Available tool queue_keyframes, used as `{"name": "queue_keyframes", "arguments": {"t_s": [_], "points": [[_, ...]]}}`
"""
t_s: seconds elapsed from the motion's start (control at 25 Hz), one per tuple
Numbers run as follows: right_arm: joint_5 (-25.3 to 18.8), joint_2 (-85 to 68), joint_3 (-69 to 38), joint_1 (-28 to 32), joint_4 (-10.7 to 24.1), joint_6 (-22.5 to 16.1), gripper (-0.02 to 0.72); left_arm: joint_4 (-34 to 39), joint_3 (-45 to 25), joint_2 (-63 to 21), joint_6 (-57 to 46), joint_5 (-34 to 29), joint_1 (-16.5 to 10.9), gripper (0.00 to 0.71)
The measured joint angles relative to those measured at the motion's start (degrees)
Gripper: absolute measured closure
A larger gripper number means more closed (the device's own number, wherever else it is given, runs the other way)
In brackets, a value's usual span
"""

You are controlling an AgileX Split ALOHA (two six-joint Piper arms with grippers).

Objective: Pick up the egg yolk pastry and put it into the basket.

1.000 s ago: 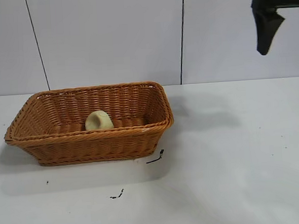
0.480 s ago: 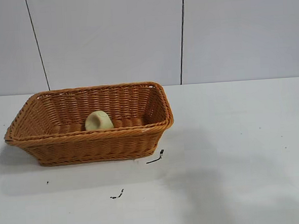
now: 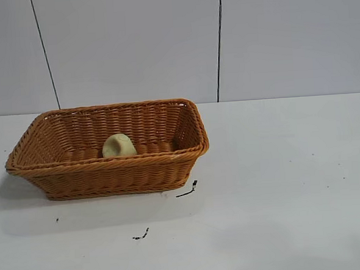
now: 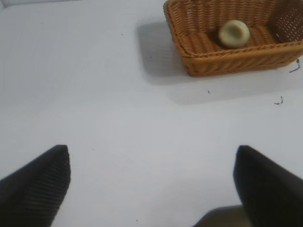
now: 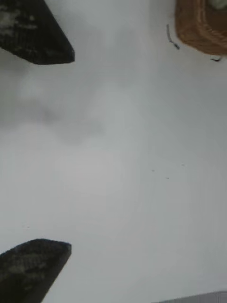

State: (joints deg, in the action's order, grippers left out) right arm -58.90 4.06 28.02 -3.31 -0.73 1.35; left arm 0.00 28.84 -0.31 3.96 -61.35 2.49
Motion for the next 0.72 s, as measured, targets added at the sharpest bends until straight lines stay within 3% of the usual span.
{"name": "queue_keyframes", "arguments": {"t_s": [0.32, 0.72], "points": [[-0.06, -4.37, 0.0, 0.0, -0.18, 0.0, 0.01, 0.0, 0.0, 0.0, 0.0, 0.0, 0.0, 0.014], [-0.06, -4.37, 0.0, 4.34, -0.25, 0.0, 0.01, 0.0, 0.0, 0.0, 0.0, 0.0, 0.0, 0.014]]}}
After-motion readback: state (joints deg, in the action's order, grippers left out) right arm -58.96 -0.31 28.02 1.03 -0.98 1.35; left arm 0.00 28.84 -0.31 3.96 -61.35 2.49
